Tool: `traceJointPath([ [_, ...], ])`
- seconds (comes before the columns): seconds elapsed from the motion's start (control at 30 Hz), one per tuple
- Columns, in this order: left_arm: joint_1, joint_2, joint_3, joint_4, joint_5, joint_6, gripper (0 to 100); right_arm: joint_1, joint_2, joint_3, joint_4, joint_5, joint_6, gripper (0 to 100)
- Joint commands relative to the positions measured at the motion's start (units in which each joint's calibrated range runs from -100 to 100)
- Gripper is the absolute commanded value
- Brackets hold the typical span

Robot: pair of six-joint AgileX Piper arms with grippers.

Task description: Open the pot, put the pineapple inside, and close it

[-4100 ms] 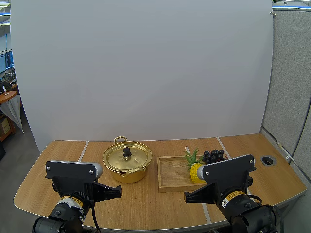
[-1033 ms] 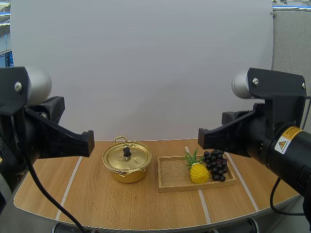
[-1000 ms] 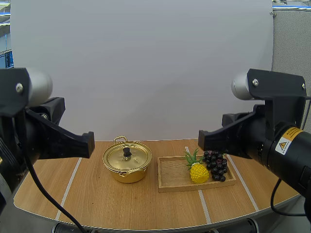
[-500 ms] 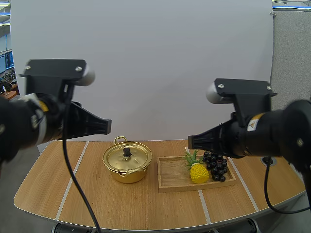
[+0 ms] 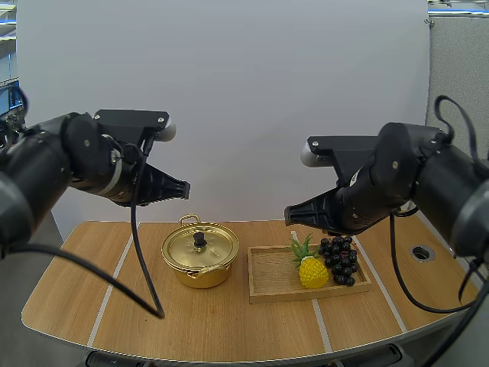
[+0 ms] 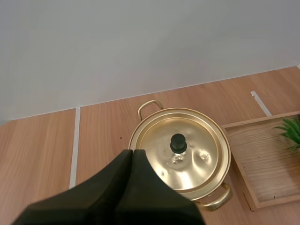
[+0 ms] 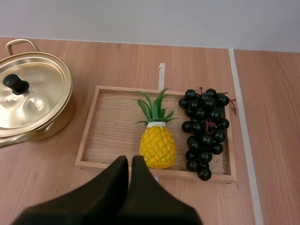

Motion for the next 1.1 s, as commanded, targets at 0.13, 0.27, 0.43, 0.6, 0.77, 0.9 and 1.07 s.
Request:
traceJointPath([
  [0.13, 0.19, 4.7, -0.1, 0.7, -1.2, 0.3, 29, 0.1, 0.4, -0.5, -0.4, -4.5, -0.1, 84],
  [0.27, 0.19, 7.1, -0.1, 1.0, 1.6, 3.8, 85, 0.1, 0.3, -0.5, -0.3, -7.6, -0.1, 100],
  [0.43, 0.19, 9.5, -0.1, -0.3, 5.3, 11.8, 100, 0.1, 0.3, -0.5, -0.3, -7.8, -0.1, 100],
  [0.6, 0.19, 11.3, -0.1, -3.0, 3.6, 15.6, 100, 0.1, 0.3, -0.5, -0.3, -7.2, -0.1, 100],
  [0.77, 0.19, 12.6, -0.1, -8.3, 1.5, 22.0, 100, 0.1, 0.3, -0.5, -1.9, -4.1, 0.0, 100],
  [0.9, 0.19, 13.6, -0.1, -10.5, -1.0, 24.7, 100, 0.1, 0.3, -0.5, -3.8, -2.9, 2.6, 100],
  [1.07, 0.11, 17.6, -0.1, -13.1, -4.5, 28.5, 100, 0.1, 0.3, -0.5, -3.8, -2.7, 2.7, 100],
])
